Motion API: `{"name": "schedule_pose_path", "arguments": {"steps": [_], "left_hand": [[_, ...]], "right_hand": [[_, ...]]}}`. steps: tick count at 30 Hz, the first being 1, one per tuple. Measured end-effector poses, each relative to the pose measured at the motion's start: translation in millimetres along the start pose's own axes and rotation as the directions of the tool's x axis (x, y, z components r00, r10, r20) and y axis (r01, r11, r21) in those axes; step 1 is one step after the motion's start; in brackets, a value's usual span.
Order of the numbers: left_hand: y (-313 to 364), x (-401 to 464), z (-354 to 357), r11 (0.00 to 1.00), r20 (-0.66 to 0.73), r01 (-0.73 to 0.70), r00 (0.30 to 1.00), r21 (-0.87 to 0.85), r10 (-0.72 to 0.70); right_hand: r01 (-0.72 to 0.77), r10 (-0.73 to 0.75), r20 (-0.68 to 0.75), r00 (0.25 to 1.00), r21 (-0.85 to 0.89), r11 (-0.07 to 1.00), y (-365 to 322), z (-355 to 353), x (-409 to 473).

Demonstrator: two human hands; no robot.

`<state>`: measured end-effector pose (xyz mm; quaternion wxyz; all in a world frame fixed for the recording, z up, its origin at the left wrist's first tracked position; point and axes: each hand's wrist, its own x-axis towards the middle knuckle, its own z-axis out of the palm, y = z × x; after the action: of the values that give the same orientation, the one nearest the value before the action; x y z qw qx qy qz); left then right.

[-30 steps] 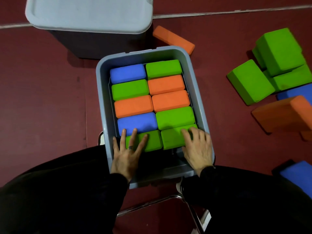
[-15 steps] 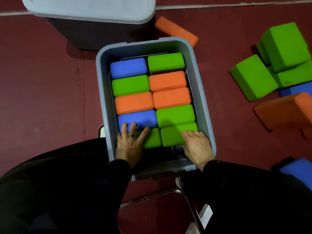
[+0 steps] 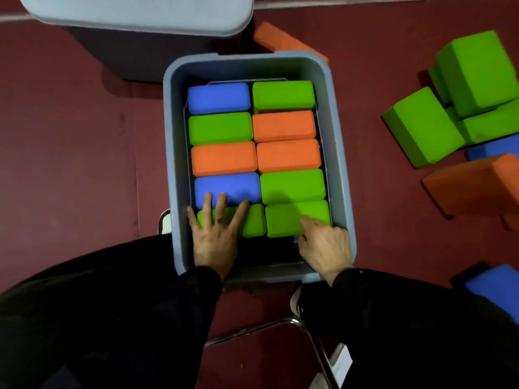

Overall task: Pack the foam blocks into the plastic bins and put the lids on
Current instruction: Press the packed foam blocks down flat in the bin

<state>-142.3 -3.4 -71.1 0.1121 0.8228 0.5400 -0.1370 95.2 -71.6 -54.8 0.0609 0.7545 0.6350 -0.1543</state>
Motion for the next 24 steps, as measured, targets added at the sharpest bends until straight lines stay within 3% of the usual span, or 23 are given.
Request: {"name": "schedule_pose_path", "arguments": {"steps": [4,7,9,13,17,19,21,24], "left_hand": [[8,0,-14,0.999,0.022,-0.041,0.999,0.005,0.041],[21,5,-25,0.988,0.009,-0.147,0.989,-0.049,0.148],[26,15,-28,0.979,0.021,-0.200,0.979,-0.046,0.201],[20,38,-32,0.956,0.060,-0.292,0.954,-0.025,0.293],[-4,72,-46,0.927,-0.095,-0.374,0.924,-0.024,0.370],[-14,99,-62,0.945,-0.180,-0.323,0.933,-0.046,0.310],[-22,128,-78,0.974,-0.213,-0.188,0.964,-0.123,0.159],[-43,174,-101,0.958,-0.140,-0.016,0.990,-0.288,-0.026]], "right_hand": [[-0.027,0.025,0.087,0.996,0.019,0.999,-8,-17,4],[0.029,-0.007,0.285,0.959,-0.072,0.997,-23,-46,18],[0.011,-0.004,0.367,0.930,-0.018,1.000,-36,-71,36],[-0.158,0.100,0.179,0.979,0.351,0.923,-40,-108,101],[-0.186,0.167,0.083,0.982,0.463,0.867,-25,-105,191],[-0.244,0.228,0.091,0.969,0.466,0.850,-18,-100,223],[-0.278,0.269,0.085,0.959,0.438,0.855,-19,-93,243],[-0.258,0.290,-0.022,0.957,0.394,0.882,-36,-81,250]]}}
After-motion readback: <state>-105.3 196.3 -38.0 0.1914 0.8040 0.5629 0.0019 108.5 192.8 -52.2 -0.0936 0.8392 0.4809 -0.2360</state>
